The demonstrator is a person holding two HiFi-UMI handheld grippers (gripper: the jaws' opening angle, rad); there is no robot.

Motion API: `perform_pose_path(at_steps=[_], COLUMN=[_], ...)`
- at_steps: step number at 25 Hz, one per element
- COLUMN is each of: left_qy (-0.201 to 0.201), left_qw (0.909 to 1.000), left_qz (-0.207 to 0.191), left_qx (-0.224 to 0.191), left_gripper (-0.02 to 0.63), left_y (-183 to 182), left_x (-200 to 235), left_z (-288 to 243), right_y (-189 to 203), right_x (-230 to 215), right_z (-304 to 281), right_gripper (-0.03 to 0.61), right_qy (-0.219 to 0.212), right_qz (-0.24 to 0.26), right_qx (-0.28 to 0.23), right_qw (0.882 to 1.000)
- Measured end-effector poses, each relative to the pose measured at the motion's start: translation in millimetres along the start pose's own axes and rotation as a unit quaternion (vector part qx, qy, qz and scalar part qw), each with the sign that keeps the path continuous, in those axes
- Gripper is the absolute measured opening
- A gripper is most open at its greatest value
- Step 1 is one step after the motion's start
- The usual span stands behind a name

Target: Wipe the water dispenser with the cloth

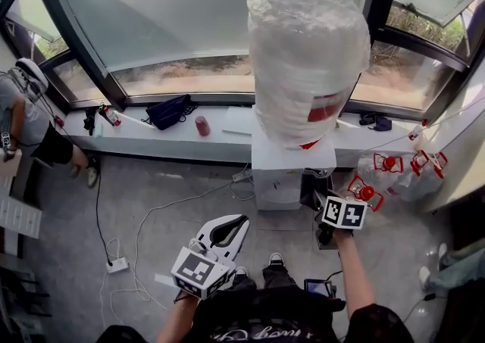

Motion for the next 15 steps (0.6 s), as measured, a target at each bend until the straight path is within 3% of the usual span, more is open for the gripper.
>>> perform_pose_path(at_steps=[5, 10, 15], left_qy=[0.022, 0.039, 0.051], left_qw=[0.9996, 0.999, 0.9985], left_qz=[0.006, 0.002, 0.0], left_qx=[-0.013, -0.021, -0.021], left_gripper=[0.02, 0.02, 0.02], left_y=[20.4, 44.6, 67.6], left_x=[12.4, 34.6, 54.3], left_z=[17.6, 30.2, 38.5], right_y=[26.6, 46.0, 53.7], right_x=[43.4, 83.2, 111.8], right_z=[-22.3, -54.9, -85.9], right_gripper=[0.104, 0.104, 0.104], right_qy=[-0.015, -0.029, -0.011], right_qz=[0.031, 0.095, 0.154], right_qx=[0.015, 0.025, 0.026], right_qw=[0.999, 0.995, 0.988])
Point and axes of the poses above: the fingertips, and each gripper's own axes: z backward along the fingers, x to its left, y out of its underside, the point moved 9 cm from there along z, backward along the fingers
